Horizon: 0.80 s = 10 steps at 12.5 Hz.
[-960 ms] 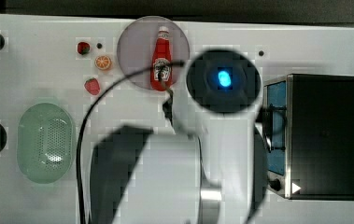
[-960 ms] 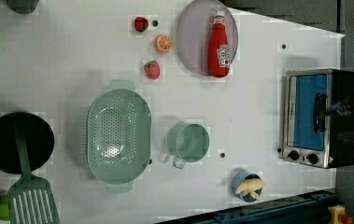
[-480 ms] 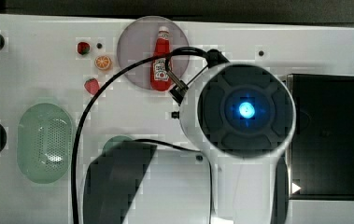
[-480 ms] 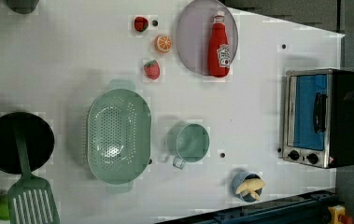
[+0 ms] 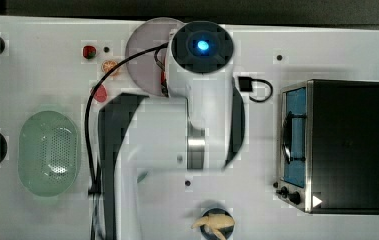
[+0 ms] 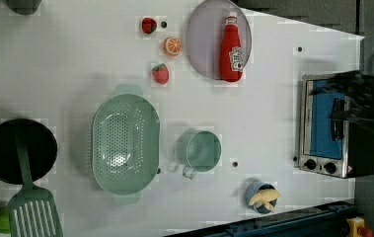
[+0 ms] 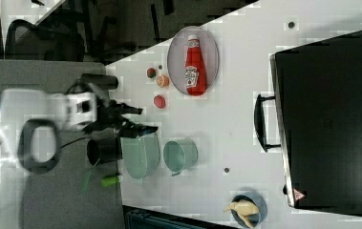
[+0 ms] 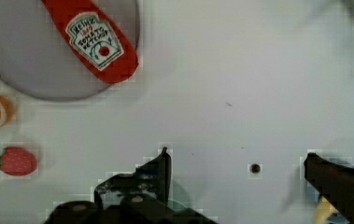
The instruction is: Pick ketchup from plate and place it on table.
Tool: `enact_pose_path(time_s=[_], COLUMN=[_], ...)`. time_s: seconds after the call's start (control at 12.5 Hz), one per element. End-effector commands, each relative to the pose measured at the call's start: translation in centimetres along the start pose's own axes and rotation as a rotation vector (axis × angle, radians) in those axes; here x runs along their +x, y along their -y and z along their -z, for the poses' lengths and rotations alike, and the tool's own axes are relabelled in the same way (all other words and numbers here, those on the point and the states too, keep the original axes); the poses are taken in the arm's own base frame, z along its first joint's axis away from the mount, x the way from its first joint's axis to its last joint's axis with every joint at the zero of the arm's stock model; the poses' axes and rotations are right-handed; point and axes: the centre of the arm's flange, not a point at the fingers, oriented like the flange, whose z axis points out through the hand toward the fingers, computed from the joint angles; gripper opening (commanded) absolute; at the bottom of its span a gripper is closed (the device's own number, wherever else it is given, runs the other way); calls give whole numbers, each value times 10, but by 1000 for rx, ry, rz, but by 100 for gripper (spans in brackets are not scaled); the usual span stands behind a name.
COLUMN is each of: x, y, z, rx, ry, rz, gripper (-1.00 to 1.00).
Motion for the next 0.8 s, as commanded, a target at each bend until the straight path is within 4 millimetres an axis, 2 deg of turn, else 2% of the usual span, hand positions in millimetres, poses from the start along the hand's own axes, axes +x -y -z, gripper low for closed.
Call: enact_pose_path(time_s=[0.08, 0.48, 0.8], x=[6, 44, 66], y=[26, 60, 100], z=[-13, -65, -105], rx=[32, 37, 33], ry=[-16, 5, -48], rz=[159, 417, 584], gripper=[100, 100, 100])
